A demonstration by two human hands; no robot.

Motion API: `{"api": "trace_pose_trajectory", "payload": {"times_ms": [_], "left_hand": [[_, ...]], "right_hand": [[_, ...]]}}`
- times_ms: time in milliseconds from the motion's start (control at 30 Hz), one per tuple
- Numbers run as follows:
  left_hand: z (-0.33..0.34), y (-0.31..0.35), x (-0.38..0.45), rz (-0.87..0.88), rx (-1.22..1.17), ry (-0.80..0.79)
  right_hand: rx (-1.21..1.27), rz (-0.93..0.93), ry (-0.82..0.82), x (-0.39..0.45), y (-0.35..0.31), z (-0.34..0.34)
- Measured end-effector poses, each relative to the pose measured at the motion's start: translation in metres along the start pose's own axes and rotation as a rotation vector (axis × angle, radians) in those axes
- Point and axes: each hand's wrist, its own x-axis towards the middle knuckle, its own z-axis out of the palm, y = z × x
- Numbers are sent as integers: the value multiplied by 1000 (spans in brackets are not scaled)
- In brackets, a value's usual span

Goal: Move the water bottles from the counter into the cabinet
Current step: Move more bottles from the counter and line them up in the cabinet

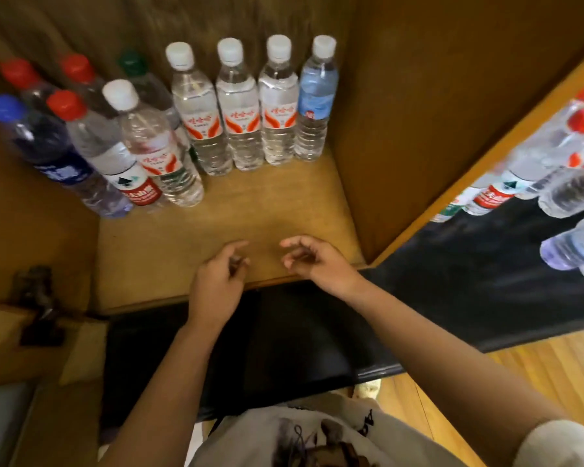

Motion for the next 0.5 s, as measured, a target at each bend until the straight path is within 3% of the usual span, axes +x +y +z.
{"api": "trace_pose_trajectory", "payload": {"times_ms": [233, 500], "left_hand": [[84, 68, -30, 45, -36, -236], [171, 146, -42, 119, -71, -369]], "right_hand": [[-144, -17, 72, -87, 56, -92], [56, 92, 325, -139, 107, -192]]}}
